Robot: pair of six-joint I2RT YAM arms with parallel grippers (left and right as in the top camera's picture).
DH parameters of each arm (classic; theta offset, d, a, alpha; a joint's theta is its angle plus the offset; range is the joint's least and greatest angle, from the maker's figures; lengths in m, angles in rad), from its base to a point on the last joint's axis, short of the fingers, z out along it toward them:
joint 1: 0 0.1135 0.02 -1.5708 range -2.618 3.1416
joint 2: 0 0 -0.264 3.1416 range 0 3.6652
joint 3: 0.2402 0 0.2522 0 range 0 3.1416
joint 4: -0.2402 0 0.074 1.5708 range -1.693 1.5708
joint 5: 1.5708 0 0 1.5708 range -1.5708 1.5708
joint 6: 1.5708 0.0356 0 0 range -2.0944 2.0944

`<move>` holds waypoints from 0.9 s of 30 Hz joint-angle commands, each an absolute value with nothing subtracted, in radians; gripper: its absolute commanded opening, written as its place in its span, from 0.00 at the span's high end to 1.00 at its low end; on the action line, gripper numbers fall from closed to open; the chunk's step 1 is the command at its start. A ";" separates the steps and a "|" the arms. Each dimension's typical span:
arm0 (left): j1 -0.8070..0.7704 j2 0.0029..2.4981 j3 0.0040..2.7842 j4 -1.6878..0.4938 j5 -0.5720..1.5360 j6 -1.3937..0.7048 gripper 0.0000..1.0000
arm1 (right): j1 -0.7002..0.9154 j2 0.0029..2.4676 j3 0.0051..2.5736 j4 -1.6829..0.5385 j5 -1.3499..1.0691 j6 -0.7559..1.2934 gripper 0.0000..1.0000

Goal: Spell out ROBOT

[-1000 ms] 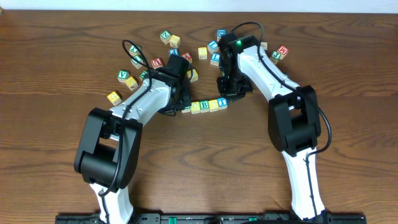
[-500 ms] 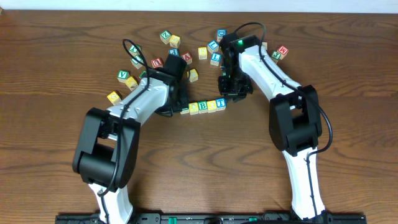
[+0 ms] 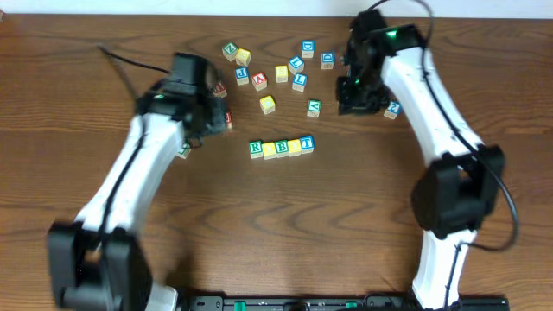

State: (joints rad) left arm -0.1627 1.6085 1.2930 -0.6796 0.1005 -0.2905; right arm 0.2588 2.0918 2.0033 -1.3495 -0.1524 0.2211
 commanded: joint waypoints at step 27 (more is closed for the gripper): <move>-0.079 1.373 1.328 -0.722 0.086 -0.262 0.02 | 0.216 1.396 2.013 -1.586 0.014 0.179 0.01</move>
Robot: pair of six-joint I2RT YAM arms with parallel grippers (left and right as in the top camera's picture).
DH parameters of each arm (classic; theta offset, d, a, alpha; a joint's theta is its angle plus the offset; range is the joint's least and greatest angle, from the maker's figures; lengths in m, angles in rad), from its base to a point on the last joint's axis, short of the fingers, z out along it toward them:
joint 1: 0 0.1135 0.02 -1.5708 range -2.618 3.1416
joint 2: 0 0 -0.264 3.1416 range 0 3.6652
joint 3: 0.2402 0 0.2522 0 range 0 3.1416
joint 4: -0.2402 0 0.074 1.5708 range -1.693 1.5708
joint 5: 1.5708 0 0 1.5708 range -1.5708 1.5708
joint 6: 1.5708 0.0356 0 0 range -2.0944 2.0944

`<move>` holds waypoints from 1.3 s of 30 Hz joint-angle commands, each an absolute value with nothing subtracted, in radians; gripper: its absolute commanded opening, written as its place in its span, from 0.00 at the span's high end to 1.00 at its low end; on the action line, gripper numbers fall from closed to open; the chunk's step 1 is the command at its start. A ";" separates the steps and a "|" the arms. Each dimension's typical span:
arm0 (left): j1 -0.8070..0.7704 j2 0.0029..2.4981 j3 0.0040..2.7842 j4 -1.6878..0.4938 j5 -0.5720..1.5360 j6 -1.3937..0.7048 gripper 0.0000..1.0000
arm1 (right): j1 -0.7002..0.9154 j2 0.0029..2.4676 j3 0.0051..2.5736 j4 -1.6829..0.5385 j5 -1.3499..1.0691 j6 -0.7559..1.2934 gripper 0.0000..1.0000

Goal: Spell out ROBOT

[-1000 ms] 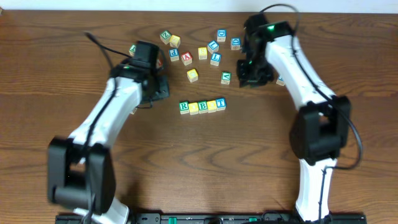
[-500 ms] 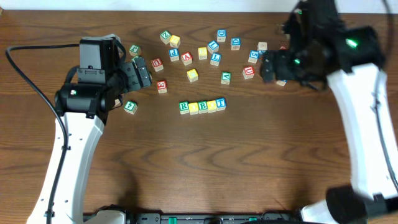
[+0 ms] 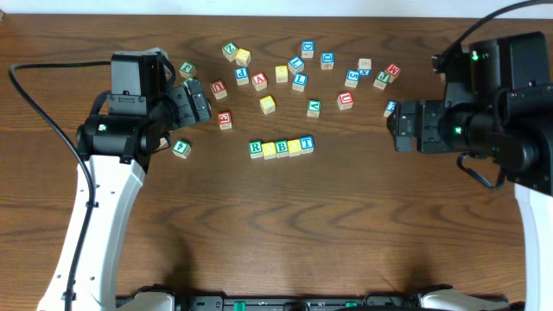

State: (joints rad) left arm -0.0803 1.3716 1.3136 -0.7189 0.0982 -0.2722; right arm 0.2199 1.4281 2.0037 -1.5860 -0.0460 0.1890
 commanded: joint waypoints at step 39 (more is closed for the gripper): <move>-0.079 1.373 1.328 -0.722 0.086 -0.262 0.02 | -0.020 0.035 0.005 -0.019 -0.062 -0.015 0.01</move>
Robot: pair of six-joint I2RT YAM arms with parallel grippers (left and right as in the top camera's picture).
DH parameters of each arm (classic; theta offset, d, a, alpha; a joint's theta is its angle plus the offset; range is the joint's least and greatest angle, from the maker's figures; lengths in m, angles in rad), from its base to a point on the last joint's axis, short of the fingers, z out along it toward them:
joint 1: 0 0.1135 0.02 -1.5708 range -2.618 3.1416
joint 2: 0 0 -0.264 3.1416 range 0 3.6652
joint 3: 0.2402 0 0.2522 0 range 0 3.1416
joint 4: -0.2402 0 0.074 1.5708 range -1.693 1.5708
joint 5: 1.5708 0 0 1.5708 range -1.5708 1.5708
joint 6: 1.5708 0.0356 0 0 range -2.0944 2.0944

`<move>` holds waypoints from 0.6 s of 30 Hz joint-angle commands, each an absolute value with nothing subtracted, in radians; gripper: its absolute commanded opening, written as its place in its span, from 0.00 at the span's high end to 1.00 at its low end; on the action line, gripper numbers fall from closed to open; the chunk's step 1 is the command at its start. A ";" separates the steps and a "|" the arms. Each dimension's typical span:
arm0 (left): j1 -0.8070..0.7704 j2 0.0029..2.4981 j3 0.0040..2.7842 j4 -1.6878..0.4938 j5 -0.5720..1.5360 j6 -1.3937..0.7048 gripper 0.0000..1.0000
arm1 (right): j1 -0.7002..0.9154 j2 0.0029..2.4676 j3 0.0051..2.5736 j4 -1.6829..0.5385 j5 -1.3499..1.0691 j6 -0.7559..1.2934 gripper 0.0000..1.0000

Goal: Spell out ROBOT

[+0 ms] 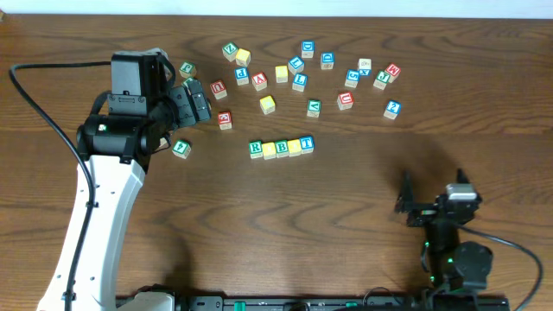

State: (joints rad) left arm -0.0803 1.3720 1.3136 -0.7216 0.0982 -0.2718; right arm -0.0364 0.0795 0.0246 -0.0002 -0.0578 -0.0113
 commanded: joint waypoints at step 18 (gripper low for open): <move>-0.079 1.373 1.328 -0.722 0.086 -0.262 0.02 | -0.013 0.007 0.006 -0.072 -0.056 -0.016 0.01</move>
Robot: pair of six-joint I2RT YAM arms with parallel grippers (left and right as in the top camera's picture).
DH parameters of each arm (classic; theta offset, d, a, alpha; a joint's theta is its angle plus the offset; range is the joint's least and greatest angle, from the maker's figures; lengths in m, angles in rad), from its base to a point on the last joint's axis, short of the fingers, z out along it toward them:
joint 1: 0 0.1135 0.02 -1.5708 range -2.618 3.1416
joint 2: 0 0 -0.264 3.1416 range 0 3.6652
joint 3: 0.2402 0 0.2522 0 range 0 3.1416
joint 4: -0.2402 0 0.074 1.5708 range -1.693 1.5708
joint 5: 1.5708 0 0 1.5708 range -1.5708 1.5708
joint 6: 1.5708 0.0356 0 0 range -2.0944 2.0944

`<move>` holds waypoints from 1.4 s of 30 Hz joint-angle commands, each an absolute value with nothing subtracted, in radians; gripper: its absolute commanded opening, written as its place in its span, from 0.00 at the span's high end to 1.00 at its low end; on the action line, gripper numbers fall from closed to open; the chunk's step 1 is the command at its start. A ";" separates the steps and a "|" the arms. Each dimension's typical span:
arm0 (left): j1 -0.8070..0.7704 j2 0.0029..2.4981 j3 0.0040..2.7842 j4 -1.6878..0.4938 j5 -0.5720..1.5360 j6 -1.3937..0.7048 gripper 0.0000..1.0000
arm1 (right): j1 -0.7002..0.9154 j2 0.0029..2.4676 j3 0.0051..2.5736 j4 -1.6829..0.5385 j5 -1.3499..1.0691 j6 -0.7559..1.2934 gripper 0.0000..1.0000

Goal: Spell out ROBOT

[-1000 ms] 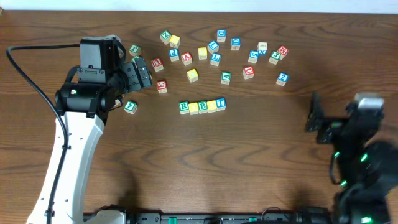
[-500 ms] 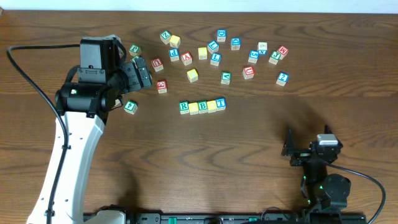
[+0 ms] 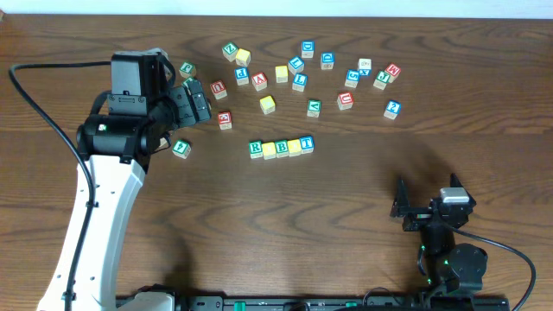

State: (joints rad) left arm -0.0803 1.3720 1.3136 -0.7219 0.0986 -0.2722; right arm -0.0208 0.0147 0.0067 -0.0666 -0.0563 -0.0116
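A row of five blocks (image 3: 282,148) lies mid-table: green R (image 3: 256,149), a yellow block, B, another yellow block, blue T (image 3: 307,143). My left gripper (image 3: 193,100) hangs raised at the left, over the left end of the scattered blocks. Its fingers look parted and hold nothing. My right gripper (image 3: 427,192) is folded back at the front right edge, well away from every block. It is open and empty.
Several loose letter blocks lie in an arc behind the row, among them a yellow one (image 3: 268,104), a green one (image 3: 314,108) and a blue one (image 3: 392,109). A green block (image 3: 181,149) and a red block (image 3: 225,120) lie beside the left arm.
The right arm has settled slightly lower and to the left at the front edge. The left arm and all the blocks are where they were.
First both grippers were low among the blocks, the left beside the row's left end and the right at the back right cluster. Then both had drawn back, left raised and right at the table's right edge. The right then folded down at the front. The five-block row stayed unchanged.
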 commanded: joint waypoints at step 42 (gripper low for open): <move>0.155 0.059 0.076 -0.144 0.014 0.053 0.02 | -0.013 0.007 0.006 -0.071 -0.056 -0.016 0.01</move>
State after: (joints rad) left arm 0.1497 0.1005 0.1112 -0.1524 0.0235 0.0319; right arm -0.0208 0.0147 0.0067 -0.0669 -0.0555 -0.0116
